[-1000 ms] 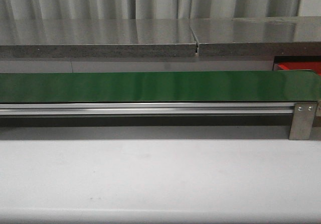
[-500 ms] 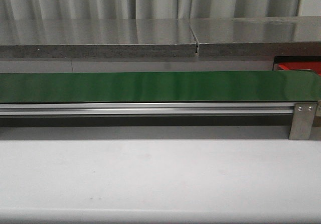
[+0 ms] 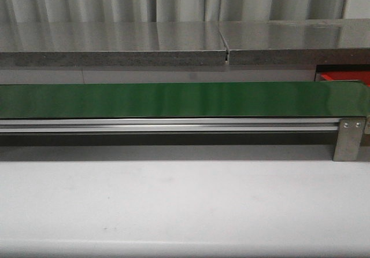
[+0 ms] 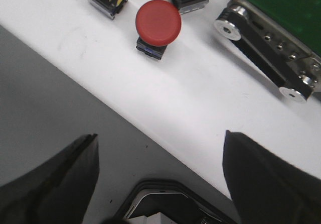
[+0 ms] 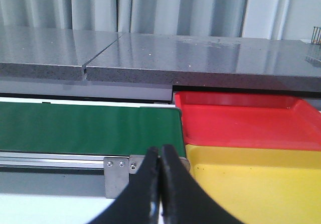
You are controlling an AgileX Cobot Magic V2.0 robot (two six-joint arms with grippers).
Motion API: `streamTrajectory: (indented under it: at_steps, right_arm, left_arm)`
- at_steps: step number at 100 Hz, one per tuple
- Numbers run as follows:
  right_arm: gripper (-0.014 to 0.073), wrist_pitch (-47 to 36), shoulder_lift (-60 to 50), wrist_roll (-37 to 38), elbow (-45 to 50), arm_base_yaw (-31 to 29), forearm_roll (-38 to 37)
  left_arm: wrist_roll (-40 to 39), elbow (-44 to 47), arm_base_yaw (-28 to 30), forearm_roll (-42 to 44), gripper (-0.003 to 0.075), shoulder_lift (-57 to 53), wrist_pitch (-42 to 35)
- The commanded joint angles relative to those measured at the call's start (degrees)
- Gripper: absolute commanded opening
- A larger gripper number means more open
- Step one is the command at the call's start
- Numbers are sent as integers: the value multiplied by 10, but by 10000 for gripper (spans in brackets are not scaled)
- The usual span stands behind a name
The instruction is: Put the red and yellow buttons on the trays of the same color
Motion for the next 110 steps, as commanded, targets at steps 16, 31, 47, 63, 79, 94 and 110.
streamTrajectory:
  at_steps: [16,31,47,63,79,94,110]
  right_arm:
    - [-66,-45,-11,-2,-13,2,-7]
    - [-66,-45,-11,-2,-13,2,-7]
    - [-66,-45,-11,-2,-13,2,-7]
    - [-66,-45,-11,-2,-13,2,-7]
    - [-66,-45,-11,-2,-13,2,-7]
    - [-66,-45,-11,-2,-13,2,-7]
    - [-66,-45,-11,-2,-13,2,-7]
  left_arm:
    - [-6,-36,2,-24,514,69,-46]
    - [-6,-58,2,-36,514,130,-52]
    - [-6,-87,2,-36,514,180,-68]
    - [-6,-114,2,-34,514,222,-91]
    - [-6,-138,2,-33,513,253,-107]
    - [-6,-154,2,-35,512,277,-108]
    - [-6,-157,2,-36,420,282,-110]
